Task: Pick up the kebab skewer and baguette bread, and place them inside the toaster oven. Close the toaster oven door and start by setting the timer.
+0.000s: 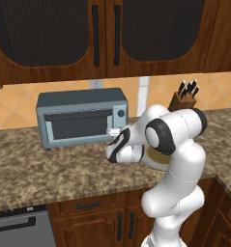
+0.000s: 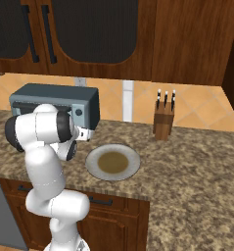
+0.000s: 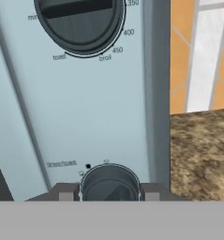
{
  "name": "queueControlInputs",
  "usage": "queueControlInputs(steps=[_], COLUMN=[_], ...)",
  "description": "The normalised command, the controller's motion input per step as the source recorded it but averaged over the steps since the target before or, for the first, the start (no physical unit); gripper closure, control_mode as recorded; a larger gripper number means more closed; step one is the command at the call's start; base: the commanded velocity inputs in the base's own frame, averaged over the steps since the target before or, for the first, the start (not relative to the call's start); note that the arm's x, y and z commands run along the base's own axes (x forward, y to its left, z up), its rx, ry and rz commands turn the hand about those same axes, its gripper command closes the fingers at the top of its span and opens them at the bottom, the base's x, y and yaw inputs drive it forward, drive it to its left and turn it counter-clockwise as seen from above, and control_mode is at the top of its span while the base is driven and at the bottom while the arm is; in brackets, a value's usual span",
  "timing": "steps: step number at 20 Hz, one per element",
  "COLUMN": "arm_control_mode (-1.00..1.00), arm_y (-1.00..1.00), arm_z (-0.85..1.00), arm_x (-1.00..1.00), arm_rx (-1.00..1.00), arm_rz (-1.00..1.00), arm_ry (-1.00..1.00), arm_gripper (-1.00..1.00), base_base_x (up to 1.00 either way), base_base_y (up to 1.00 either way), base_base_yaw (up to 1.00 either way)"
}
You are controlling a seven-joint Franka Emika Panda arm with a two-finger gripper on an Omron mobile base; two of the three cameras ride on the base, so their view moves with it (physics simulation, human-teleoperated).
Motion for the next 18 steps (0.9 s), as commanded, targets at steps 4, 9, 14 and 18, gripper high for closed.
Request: queueControlInputs(steps=[4, 9, 14, 18], arm_control_mode=[-1.0, -1.0, -1.0, -1.0], arm_y=[0.0, 0.0, 0.0, 0.0], arm_z=[0.0, 0.0, -0.02, 0.0], arm_x=[0.0, 0.0, 0.04, 0.18], arm_rx=[0.0, 0.0, 0.0, 0.0], arm_rz=[0.0, 0.0, 0.0, 0.0], arm_ry=[0.0, 0.0, -0.07, -0.04], arm_gripper=[1.0, 1.0, 1.0, 1.0], base_base_x=[0.0, 0.0, 0.0, 0.0], base_base_y=[0.0, 0.0, 0.0, 0.0], base_base_yaw=[0.0, 0.0, 0.0, 0.0])
